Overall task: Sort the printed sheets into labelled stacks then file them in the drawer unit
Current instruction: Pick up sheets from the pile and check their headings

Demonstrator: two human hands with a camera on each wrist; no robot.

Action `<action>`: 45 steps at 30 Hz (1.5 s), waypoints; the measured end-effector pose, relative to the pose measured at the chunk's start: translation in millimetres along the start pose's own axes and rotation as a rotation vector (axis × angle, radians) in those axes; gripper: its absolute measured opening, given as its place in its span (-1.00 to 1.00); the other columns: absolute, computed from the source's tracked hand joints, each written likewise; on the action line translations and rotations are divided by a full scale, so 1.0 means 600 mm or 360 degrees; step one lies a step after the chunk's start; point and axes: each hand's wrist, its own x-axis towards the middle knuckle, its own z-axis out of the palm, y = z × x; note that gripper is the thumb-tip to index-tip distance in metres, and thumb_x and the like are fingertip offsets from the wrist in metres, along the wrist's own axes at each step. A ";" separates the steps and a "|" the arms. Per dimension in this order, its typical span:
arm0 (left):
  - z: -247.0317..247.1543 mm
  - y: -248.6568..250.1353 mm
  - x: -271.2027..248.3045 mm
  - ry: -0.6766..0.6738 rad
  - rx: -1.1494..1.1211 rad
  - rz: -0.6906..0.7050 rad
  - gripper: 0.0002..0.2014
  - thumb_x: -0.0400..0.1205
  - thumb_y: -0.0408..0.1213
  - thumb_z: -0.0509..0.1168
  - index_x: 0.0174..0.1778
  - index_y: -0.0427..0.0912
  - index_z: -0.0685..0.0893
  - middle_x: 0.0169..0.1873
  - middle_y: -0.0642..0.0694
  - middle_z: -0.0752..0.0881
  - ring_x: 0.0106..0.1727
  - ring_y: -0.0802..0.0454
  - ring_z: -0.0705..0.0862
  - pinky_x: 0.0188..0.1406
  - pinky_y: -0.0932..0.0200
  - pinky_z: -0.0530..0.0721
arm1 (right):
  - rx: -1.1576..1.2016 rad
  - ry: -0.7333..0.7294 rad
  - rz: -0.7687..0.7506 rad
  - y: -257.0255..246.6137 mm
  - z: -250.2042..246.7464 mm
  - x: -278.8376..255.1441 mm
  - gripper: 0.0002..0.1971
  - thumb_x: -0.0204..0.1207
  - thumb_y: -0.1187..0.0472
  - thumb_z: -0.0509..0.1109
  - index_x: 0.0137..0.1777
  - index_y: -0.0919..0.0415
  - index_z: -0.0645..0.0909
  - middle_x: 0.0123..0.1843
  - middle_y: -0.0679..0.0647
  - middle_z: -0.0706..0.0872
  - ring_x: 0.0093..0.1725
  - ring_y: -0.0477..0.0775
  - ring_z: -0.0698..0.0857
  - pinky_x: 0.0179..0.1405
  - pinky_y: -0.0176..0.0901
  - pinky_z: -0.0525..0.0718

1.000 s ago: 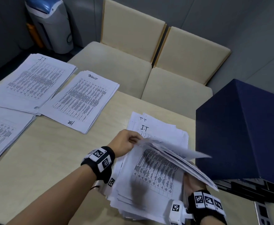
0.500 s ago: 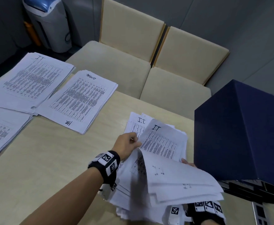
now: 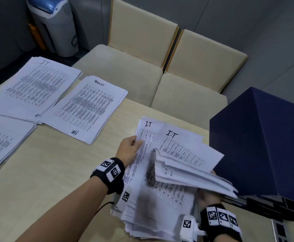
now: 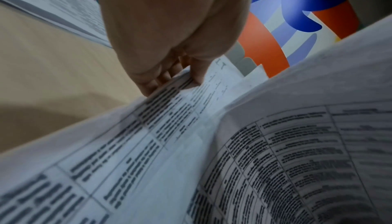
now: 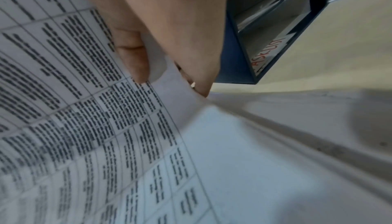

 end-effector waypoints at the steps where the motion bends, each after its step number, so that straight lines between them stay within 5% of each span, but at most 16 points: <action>1: -0.001 0.001 -0.003 0.0026 0.0048 -0.0001 -0.51 0.58 0.05 0.28 -0.09 -0.43 0.67 -0.29 -0.17 0.66 -0.24 0.03 0.57 -0.12 0.01 0.57 | -0.0028 0.0040 -0.0010 -0.005 0.003 -0.008 -0.58 0.52 0.45 0.34 -0.47 0.04 0.80 -0.50 -0.17 0.78 -0.29 0.01 0.76 -0.43 -0.29 0.74; 5: 0.001 0.012 -0.014 -0.0068 -0.0161 -0.0092 -0.79 0.72 -0.42 0.17 0.07 -0.22 0.73 -0.09 -0.18 0.82 -0.09 -0.13 0.79 0.00 -0.05 0.74 | 0.0025 0.0015 -0.0037 -0.008 0.027 -0.023 -0.68 0.42 0.67 0.22 -0.09 0.40 0.75 -0.27 0.21 0.82 -0.04 0.30 0.79 -0.08 0.03 0.68; 10: 0.011 0.033 -0.028 -0.0103 -0.0430 -0.0255 -0.72 0.44 -0.45 0.26 0.01 -0.54 0.65 -0.15 -0.30 0.75 -0.07 -0.12 0.68 0.13 -0.07 0.59 | 0.0113 -0.0278 0.0258 -0.029 0.051 -0.056 -0.79 0.63 0.30 0.37 0.20 0.24 0.76 0.12 0.30 0.83 -0.10 0.24 0.83 -0.22 0.03 0.85; 12: 0.011 0.036 -0.027 -0.0140 -0.0494 -0.0320 -0.58 0.27 -0.37 0.26 -0.02 -0.56 0.66 -0.19 -0.29 0.74 -0.10 -0.14 0.67 0.04 -0.05 0.56 | 0.0058 -0.0267 0.0490 -0.042 0.048 -0.047 -0.82 0.46 0.25 0.40 -0.06 0.34 0.78 -0.10 0.33 0.81 -0.32 0.29 0.83 -0.51 0.02 0.81; 14: 0.012 0.035 -0.023 -0.0126 -0.0449 -0.0296 -0.68 0.33 -0.32 0.28 -0.14 -0.52 0.65 -0.19 -0.28 0.73 -0.10 -0.13 0.66 -0.01 -0.02 0.56 | 0.0035 -0.0269 0.0715 -0.040 0.041 -0.043 -0.73 0.28 0.20 0.47 -0.18 0.45 0.75 -0.21 0.37 0.76 -0.36 0.36 0.80 -0.43 0.17 0.81; 16: 0.007 0.031 -0.014 0.0134 0.0005 -0.0148 -0.89 0.56 -0.35 0.24 -0.17 -0.30 0.64 -0.16 -0.14 0.72 -0.06 -0.12 0.67 0.00 0.03 0.58 | 0.0131 -0.0152 0.0534 -0.022 0.033 -0.028 -0.66 0.10 0.18 0.65 -0.14 0.32 0.76 -0.17 0.31 0.70 -0.29 0.27 0.79 -0.29 0.12 0.82; 19: -0.010 0.012 -0.002 0.0433 0.1056 -0.0021 -0.81 0.66 -0.14 0.31 0.05 -0.18 0.61 -0.04 -0.06 0.66 -0.01 -0.12 0.66 -0.01 0.03 0.64 | 0.0366 -0.0225 0.0207 -0.012 0.028 -0.038 -0.57 -0.43 -0.03 0.90 -0.63 0.02 0.74 -0.42 -0.01 0.78 -0.47 -0.18 0.76 -0.44 -0.29 0.76; 20: -0.014 0.004 0.003 0.0370 0.1230 -0.0053 -0.79 0.65 -0.08 0.32 0.02 -0.17 0.62 -0.05 -0.08 0.70 -0.03 -0.14 0.68 -0.05 0.03 0.66 | 0.0390 -0.0271 0.0264 -0.016 0.038 -0.048 -0.64 -0.20 0.00 0.91 -0.64 -0.02 0.73 -0.46 -0.15 0.79 -0.43 -0.28 0.76 -0.32 -0.43 0.73; 22: -0.016 0.002 0.003 0.0228 0.1456 -0.0075 -0.80 0.66 -0.06 0.33 -0.12 -0.13 0.64 -0.13 -0.12 0.76 -0.10 -0.16 0.71 -0.16 0.08 0.66 | 0.0269 -0.0097 0.0153 -0.003 0.036 -0.032 -0.83 0.47 0.42 0.55 -0.15 0.12 0.80 -0.18 -0.04 0.86 -0.10 -0.11 0.81 0.12 -0.22 0.73; 24: -0.015 0.005 -0.001 0.0165 0.1604 0.0000 -0.80 0.69 -0.10 0.30 -0.21 -0.10 0.58 -0.16 -0.11 0.76 -0.14 -0.15 0.71 -0.22 0.11 0.64 | 0.0206 -0.0035 0.0039 0.003 0.035 -0.028 -0.66 0.54 0.56 0.34 0.24 0.25 0.61 0.11 0.25 0.80 0.13 0.23 0.76 0.32 0.18 0.65; 27: -0.011 0.018 -0.012 0.0258 0.1767 0.0276 -0.86 0.68 -0.15 0.31 -0.05 -0.15 0.61 -0.06 -0.06 0.67 -0.04 -0.10 0.64 -0.06 0.00 0.68 | 0.0156 -0.0025 0.0045 -0.005 0.040 -0.032 -0.74 0.53 0.59 0.29 0.10 0.30 0.63 0.14 0.32 0.79 0.12 0.32 0.76 0.15 0.18 0.69; 30: 0.002 0.034 -0.009 0.0220 0.1312 0.0599 -0.71 0.60 -0.38 0.32 0.25 -0.20 0.59 0.16 -0.07 0.60 0.10 -0.05 0.63 0.12 0.00 0.66 | 0.0196 -0.0039 0.0040 -0.005 0.037 -0.028 -0.75 0.56 0.62 0.24 -0.05 0.25 0.56 0.02 0.23 0.76 0.03 0.22 0.74 -0.05 0.00 0.64; 32: 0.009 0.058 -0.006 -0.0070 0.0810 0.0444 -0.63 0.62 -0.49 0.23 0.36 -0.20 0.59 0.21 -0.01 0.63 0.13 0.01 0.67 0.19 0.02 0.69 | 0.0195 -0.0037 -0.0002 -0.002 0.034 -0.023 -0.73 0.54 0.62 0.24 -0.16 0.23 0.51 -0.05 0.18 0.71 0.03 0.20 0.71 -0.04 -0.04 0.62; 35: 0.008 0.072 0.003 -0.0401 0.0572 0.0290 -0.87 0.69 -0.39 0.26 -0.12 -0.30 0.69 -0.25 -0.05 0.70 -0.29 -0.01 0.62 -0.15 0.07 0.63 | 0.0237 -0.0025 -0.0028 0.004 0.024 -0.011 -0.78 0.34 0.58 0.34 -0.16 0.27 0.53 0.08 0.27 0.72 0.28 0.34 0.66 0.29 0.12 0.61; 38: 0.002 0.074 0.001 -0.0386 0.0385 0.0304 -0.63 0.68 -0.28 0.39 -0.43 -0.33 0.54 -0.50 -0.12 0.43 -0.46 0.03 0.34 -0.41 0.18 0.33 | 0.0341 -0.0064 0.0015 0.006 0.006 0.002 -0.69 0.18 0.52 0.37 -0.09 0.25 0.54 0.33 0.37 0.64 0.40 0.44 0.61 0.37 0.25 0.59; 45: 0.003 0.067 -0.012 -0.0281 -0.0041 0.0200 -0.59 0.53 -0.26 0.56 -0.48 -0.20 0.45 -0.59 0.01 0.34 -0.55 0.10 0.27 -0.51 0.28 0.30 | 0.0295 -0.0098 0.0085 0.016 -0.020 0.016 -0.09 -0.40 0.31 0.71 0.11 0.36 0.52 0.29 0.40 0.62 0.46 0.49 0.57 0.58 0.38 0.41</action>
